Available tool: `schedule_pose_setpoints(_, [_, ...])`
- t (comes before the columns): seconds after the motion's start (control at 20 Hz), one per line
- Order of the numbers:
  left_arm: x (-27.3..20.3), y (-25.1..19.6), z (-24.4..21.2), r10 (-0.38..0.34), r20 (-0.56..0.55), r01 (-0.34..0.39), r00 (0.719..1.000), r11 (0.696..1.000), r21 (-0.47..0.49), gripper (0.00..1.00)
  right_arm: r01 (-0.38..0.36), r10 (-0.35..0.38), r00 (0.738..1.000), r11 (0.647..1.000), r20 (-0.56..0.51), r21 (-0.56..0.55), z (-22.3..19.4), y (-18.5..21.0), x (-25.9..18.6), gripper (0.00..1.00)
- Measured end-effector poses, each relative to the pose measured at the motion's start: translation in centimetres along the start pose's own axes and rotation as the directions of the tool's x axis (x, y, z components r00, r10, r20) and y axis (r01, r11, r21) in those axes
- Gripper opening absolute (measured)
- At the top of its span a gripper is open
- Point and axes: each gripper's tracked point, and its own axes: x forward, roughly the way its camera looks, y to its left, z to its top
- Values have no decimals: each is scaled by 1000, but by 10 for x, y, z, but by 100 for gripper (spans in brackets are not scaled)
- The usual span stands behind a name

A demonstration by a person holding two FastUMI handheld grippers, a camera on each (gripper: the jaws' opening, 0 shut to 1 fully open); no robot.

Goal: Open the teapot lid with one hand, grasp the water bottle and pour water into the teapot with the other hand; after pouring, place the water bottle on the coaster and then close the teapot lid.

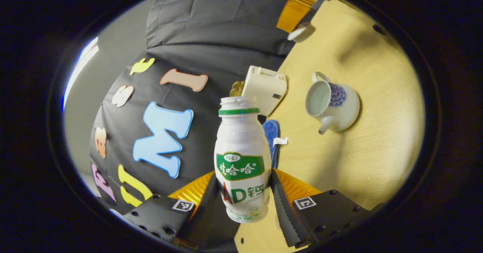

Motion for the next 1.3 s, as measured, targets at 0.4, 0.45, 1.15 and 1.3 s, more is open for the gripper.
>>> schedule_pose_setpoints(0.4, [-29, 15, -21, 64, -38, -73, 997, 932, -356, 85, -83, 81, 995, 996, -54, -37, -15, 26, 4, 7])
schedule_pose_setpoints(0.45, [-36, 18, -23, 76, -43, -86, 996, 914, -395, 86, -92, 89, 994, 995, -60, -40, -16, 30, 6, 7])
schedule_pose_setpoints(1.15, [-77, 41, -86, 146, -139, -195, 979, 511, -837, 85, -200, 174, 971, 966, -164, -161, -38, 98, 36, 7])
schedule_pose_setpoints(1.3, [-78, 40, -94, 141, -151, -198, 978, 439, -876, 85, -199, 167, 968, 966, -188, -164, -46, 99, 39, 7])
